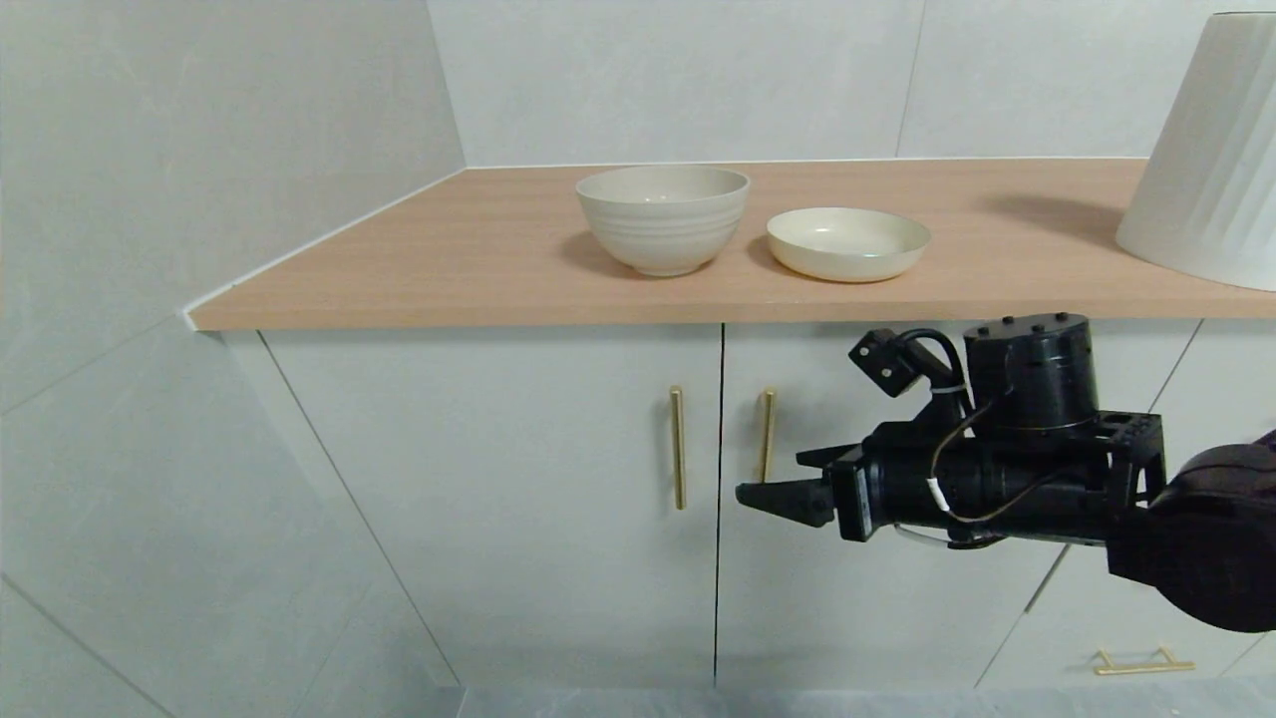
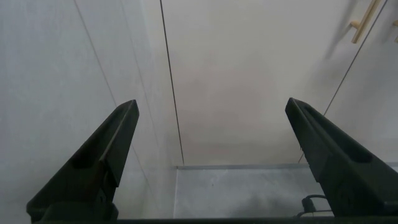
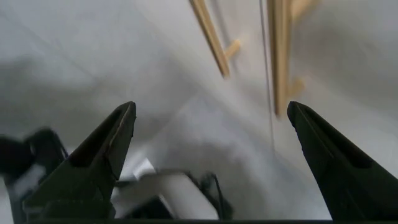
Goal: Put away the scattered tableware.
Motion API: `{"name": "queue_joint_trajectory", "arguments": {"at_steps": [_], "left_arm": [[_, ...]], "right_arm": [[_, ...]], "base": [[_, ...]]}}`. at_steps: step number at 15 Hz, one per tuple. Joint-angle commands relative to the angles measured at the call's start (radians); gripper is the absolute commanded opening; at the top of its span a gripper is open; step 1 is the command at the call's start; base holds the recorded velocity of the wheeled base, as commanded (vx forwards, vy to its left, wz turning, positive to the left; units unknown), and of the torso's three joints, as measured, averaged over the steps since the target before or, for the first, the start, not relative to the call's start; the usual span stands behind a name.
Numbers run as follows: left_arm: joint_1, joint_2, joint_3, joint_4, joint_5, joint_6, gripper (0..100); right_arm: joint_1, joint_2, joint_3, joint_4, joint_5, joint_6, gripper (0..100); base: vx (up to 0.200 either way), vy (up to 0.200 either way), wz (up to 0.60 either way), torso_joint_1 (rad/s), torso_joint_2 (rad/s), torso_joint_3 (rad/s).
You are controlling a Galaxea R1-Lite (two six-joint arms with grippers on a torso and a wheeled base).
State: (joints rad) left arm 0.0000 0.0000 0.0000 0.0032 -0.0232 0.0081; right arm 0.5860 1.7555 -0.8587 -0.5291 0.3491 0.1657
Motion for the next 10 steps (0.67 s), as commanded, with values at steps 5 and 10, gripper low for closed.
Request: {"name": "queue_joint_trajectory", "arguments": {"at_steps": [5, 10], "left_arm": [[0.000, 0.000, 0.000, 0.000, 0.000, 0.000, 100], [0.000, 0.002, 0.000, 0.000, 0.000, 0.000, 100]], "right_arm": [[0.015, 0.111, 0.000, -0.141, -0.061, 0.035, 100], [0.017, 0.145, -0.002, -0.210, -0.064, 0.060, 100]], "base": [[0.000, 0.000, 0.00, 0.000, 0.00, 0.000], [0.000, 0.000, 0.00, 0.000, 0.00, 0.000]]}}
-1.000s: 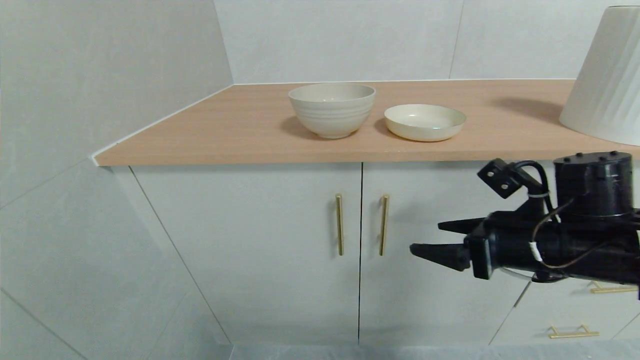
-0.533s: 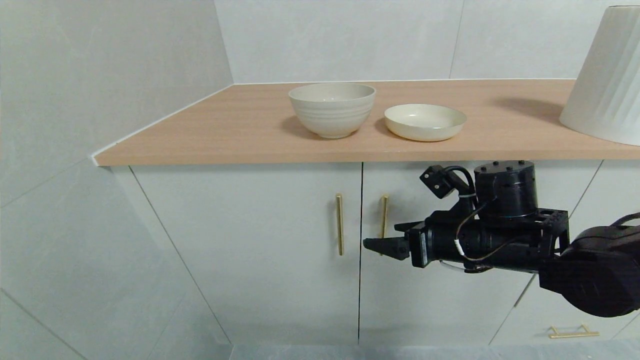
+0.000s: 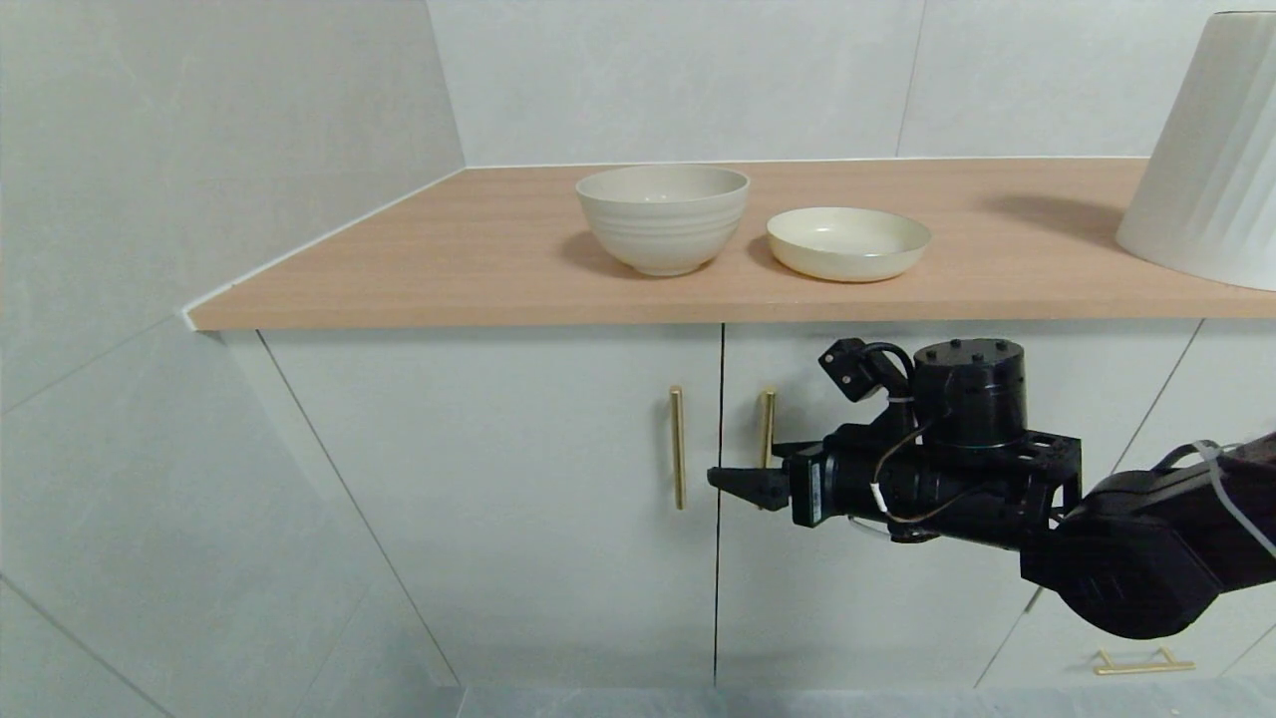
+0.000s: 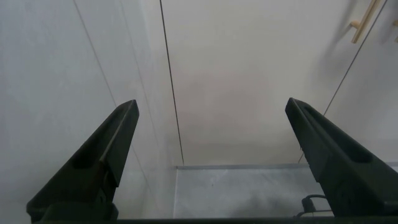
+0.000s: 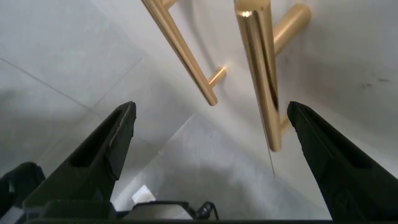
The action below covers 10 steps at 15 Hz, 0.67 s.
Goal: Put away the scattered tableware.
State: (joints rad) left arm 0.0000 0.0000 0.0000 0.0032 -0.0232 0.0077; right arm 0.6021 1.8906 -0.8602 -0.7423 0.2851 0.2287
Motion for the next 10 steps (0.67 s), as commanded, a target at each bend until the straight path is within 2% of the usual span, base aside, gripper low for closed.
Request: {"name": "queue_joint_trajectory", "arguments": {"at_steps": [1, 5, 10], "left_arm": [[0.000, 0.002, 0.000, 0.000, 0.000, 0.000, 100], [0.000, 0.002, 0.000, 0.000, 0.000, 0.000, 100], [0.000, 0.000, 0.000, 0.000, 0.000, 0.000, 100]], "right_arm": [[0.005, 0.018, 0.000, -0.012, 0.000, 0.009, 100], [0.024, 0.045, 0.001, -0.094, -0.003, 0.055, 100], [0.041, 0.035, 0.009, -0.114, -0.001, 0.113, 100]], "base": [[0.000, 0.000, 0.00, 0.000, 0.00, 0.000], [0.000, 0.000, 0.00, 0.000, 0.00, 0.000], [0.000, 0.000, 0.00, 0.000, 0.00, 0.000]]}}
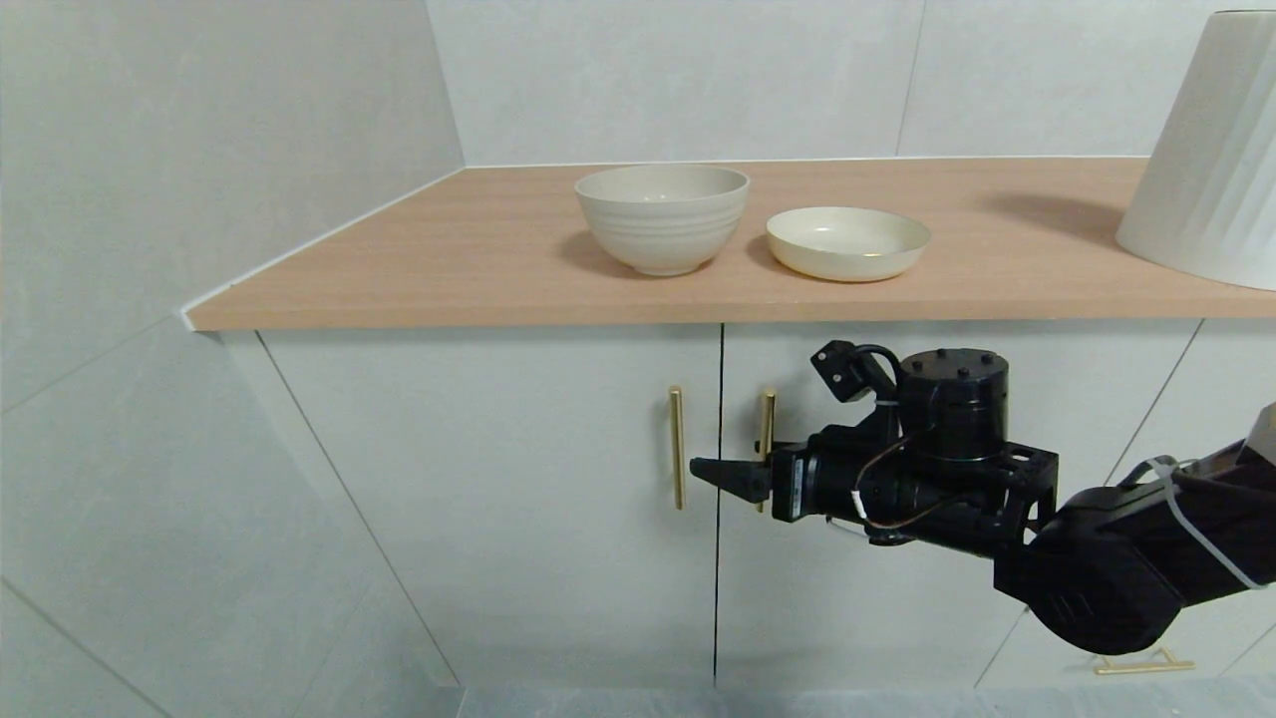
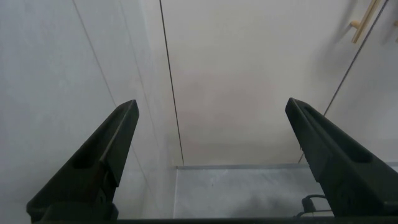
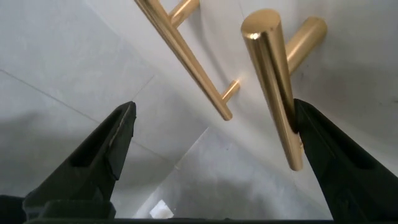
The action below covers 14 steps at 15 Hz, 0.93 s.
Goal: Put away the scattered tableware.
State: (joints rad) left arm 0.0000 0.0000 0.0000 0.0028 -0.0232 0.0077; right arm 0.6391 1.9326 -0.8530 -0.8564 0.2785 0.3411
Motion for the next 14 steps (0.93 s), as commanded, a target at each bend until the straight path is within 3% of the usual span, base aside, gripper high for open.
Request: {"name": "queue_joint_trajectory", "arguments": {"at_steps": [1, 14], "left_arm": [[0.000, 0.000, 0.000, 0.000, 0.000, 0.000, 100], [0.000, 0.002, 0.000, 0.000, 0.000, -0.002, 100]], "right_arm": [[0.005, -0.017, 0.005, 0.000, 0.007, 0.007, 100], [0.097, -0.219, 0.206, 0.002, 0.034, 0.012, 100]], "base": [[0.000, 0.000, 0.00, 0.000, 0.00, 0.000], [0.000, 0.000, 0.00, 0.000, 0.00, 0.000]]}}
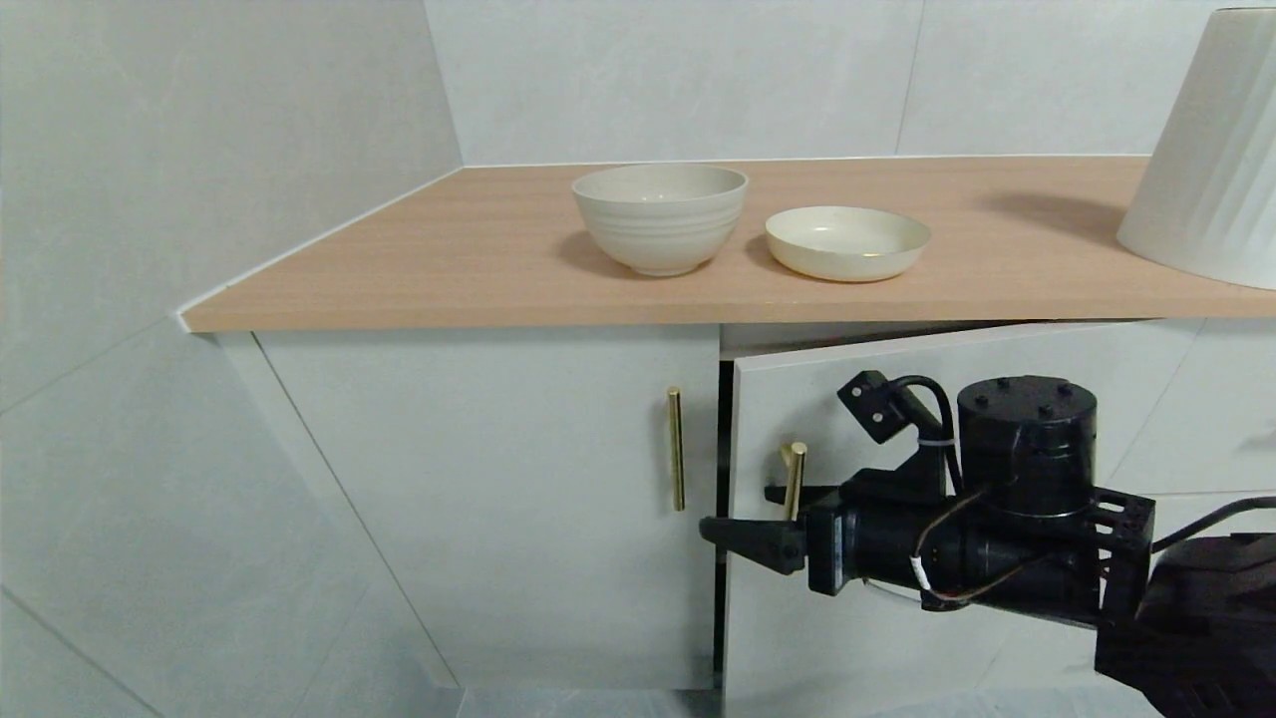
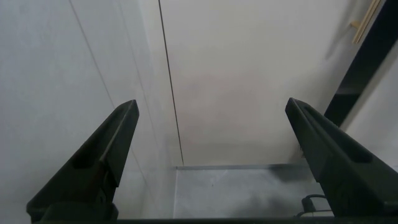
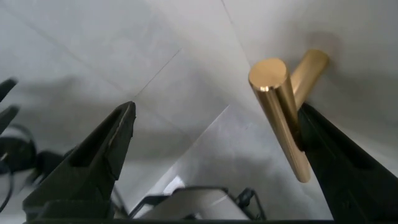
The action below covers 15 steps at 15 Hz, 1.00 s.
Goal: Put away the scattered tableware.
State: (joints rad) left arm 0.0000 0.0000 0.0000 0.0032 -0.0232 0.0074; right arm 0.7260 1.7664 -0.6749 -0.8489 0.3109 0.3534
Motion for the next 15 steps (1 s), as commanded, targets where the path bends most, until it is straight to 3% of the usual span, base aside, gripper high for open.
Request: {"name": "queue_joint_trajectory", "arguments": {"at_steps": [1, 9, 12, 14, 15], "left_arm": [[0.000, 0.002, 0.000, 0.000, 0.000, 0.000, 100], [0.000, 0.002, -0.003, -0.002, -0.012, 0.020, 100], [0.000, 0.049, -0.160, 0.043, -0.119, 0.012, 100], [0.000, 0.258, -0.316, 0.083, -0.247, 0.012, 100], [0.000, 0.308, -0.341, 0.083, -0.282, 0.017, 100]], "right_arm": [[0.016, -0.076, 0.047, -0.004, 0.005, -0.001, 100], [0.041, -0.150, 0.124, -0.004, 0.031, 0.006, 100], [0.063, -0.157, 0.127, -0.004, 0.031, 0.006, 100], [0.069, -0.151, 0.133, -0.004, 0.031, 0.006, 100], [0.069, -0.151, 0.133, -0.004, 0.031, 0.006, 100]], "base": [[0.000, 0.000, 0.00, 0.000, 0.00, 0.000], [0.000, 0.000, 0.00, 0.000, 0.00, 0.000], [0.000, 0.000, 0.00, 0.000, 0.00, 0.000], [0.000, 0.000, 0.00, 0.000, 0.00, 0.000], [0.000, 0.000, 0.00, 0.000, 0.00, 0.000]]}}
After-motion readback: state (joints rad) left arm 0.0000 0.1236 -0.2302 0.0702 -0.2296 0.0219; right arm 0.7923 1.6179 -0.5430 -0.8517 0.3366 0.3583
